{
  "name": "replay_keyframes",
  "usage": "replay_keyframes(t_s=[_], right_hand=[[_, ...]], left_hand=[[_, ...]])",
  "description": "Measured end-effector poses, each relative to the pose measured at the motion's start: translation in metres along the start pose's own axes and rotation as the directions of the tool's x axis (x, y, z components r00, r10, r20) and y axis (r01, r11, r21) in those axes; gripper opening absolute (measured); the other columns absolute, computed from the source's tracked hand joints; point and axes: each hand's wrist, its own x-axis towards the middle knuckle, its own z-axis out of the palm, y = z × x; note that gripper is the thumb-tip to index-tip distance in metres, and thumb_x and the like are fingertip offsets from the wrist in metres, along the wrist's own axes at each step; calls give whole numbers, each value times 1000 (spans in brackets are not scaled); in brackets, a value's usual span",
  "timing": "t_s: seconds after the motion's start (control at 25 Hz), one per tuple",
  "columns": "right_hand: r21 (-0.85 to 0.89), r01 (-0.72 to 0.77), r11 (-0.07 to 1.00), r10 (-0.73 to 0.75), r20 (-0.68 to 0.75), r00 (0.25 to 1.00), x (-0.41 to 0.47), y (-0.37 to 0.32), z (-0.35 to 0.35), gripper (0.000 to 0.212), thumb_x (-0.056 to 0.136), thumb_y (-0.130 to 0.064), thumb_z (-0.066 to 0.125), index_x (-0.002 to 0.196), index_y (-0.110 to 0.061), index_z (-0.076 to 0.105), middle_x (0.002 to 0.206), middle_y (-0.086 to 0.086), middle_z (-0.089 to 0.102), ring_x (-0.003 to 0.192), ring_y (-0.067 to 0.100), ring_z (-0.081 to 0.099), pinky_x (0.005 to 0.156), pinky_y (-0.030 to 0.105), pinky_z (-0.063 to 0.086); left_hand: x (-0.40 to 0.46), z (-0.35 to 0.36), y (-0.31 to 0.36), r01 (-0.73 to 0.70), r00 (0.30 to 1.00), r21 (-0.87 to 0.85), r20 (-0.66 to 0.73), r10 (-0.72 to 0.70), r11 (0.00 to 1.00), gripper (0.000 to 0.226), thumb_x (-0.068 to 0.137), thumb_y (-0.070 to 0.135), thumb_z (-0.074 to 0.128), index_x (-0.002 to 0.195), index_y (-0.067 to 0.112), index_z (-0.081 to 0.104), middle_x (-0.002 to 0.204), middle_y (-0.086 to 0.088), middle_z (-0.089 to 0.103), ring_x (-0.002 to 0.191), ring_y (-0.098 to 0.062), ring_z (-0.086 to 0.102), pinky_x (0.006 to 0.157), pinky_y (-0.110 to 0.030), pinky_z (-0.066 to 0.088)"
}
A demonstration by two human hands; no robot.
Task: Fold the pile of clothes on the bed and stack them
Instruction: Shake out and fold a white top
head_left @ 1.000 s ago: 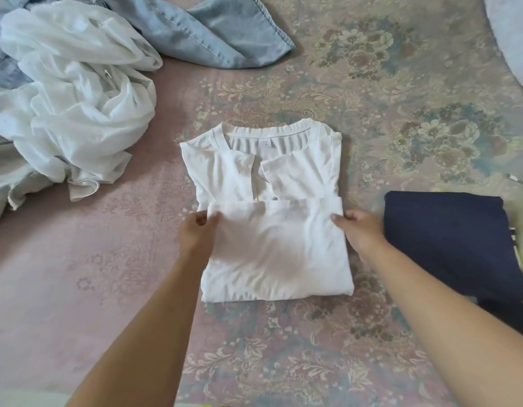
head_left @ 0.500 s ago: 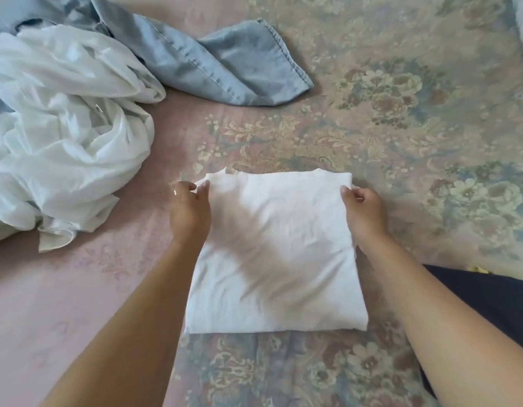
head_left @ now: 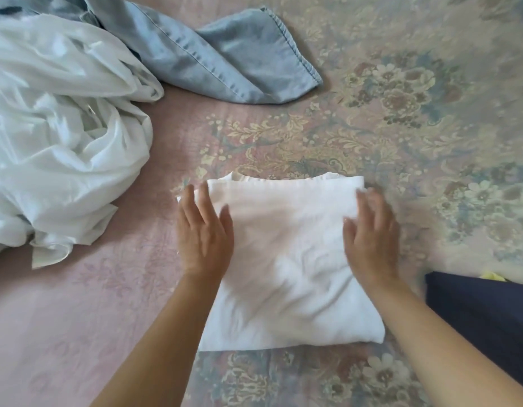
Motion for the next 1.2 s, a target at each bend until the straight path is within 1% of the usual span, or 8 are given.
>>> replay_keyframes(t_s=[0.2, 0.48, 0.68, 0.8, 0.92, 1.0, 1.08, 1.2], right_hand=[[45, 584, 810, -544, 430, 721, -108, 16, -19, 58, 99, -46, 26, 151, -22, 18, 156, 11, 21, 144, 30, 19, 113, 46, 19], [28, 644, 764, -489, 676, 551, -113, 45, -48, 85, 87, -66, 23, 153, -14, 10, 158, 15, 14, 146, 30, 9, 111, 52, 18], [0, 653, 757, -451, 723, 523, -103, 45, -66, 122, 45, -6, 83, 147, -10, 16, 147, 13, 37, 146, 24, 2, 114, 39, 5], [79, 617, 783, -412, 808, 421, -121, 46, -88, 137, 42, 3, 77, 152, -14, -4, 146, 8, 43, 144, 17, 21, 115, 30, 4], [338, 421, 842, -420, 900, 118, -116, 25, -136, 78, 94, 1, 44, 147, -36, 0, 157, -10, 9, 144, 6, 9, 117, 25, 3], [444, 271, 854, -457, 889, -17, -82, 14, -151, 38, 103, -23, 38, 140, -31, 44, 143, -13, 40, 130, 7, 41, 108, 25, 33], [410, -70, 909, -384, 892, 238, -45, 9, -151, 29, 99, -42, 42, 108, -28, 66, 105, -7, 68, 92, 7, 64, 81, 23, 50], [374, -628, 683, 122, 788, 603, -16, 12, -126, 58, 93, -62, 30, 99, -19, 68, 87, 2, 69, 87, 19, 63, 81, 31, 49]], left_hand=[[-115, -11, -14, -726, 637, 17, 391, 664, 687, 70, 89, 61, 36, 150, 27, 28, 158, -7, 22, 143, -37, 19, 100, -72, 23], [-120, -32, -64, -763, 558, -32, 471, 683, 646, 83, 89, 60, 41, 150, 8, 21, 155, -17, 23, 143, -34, 24, 110, -60, 22], [-120, -45, -74, -771, 546, -46, 466, 696, 635, 76, 78, 0, 33, 149, -3, 6, 159, -17, -3, 147, -29, 1, 116, -42, 14], [-131, -77, -63, -699, 418, -248, 620, 664, 671, 86, 66, 16, 75, 138, -4, 32, 142, -20, 46, 129, -24, 50, 99, -30, 46], [-128, -135, -43, -476, 328, -351, 780, 532, 807, 52, 77, 32, 67, 124, 15, 53, 109, -2, 69, 96, -18, 65, 77, -16, 47], [-106, -143, -37, -243, 315, -387, 836, 450, 889, 29, 86, 35, 45, 110, 26, 60, 98, 6, 64, 92, -15, 59, 73, -13, 40], [-79, -134, -36, 278, 486, -368, 851, 201, 887, 18, 90, 37, 54, 100, 24, 60, 94, 7, 63, 86, -12, 60, 70, -18, 44], [-67, -105, -34, 771, 601, -481, 767, -226, 418, 30, 92, 39, 59, 88, 10, 63, 83, -6, 62, 74, -18, 58, 67, -31, 47]])
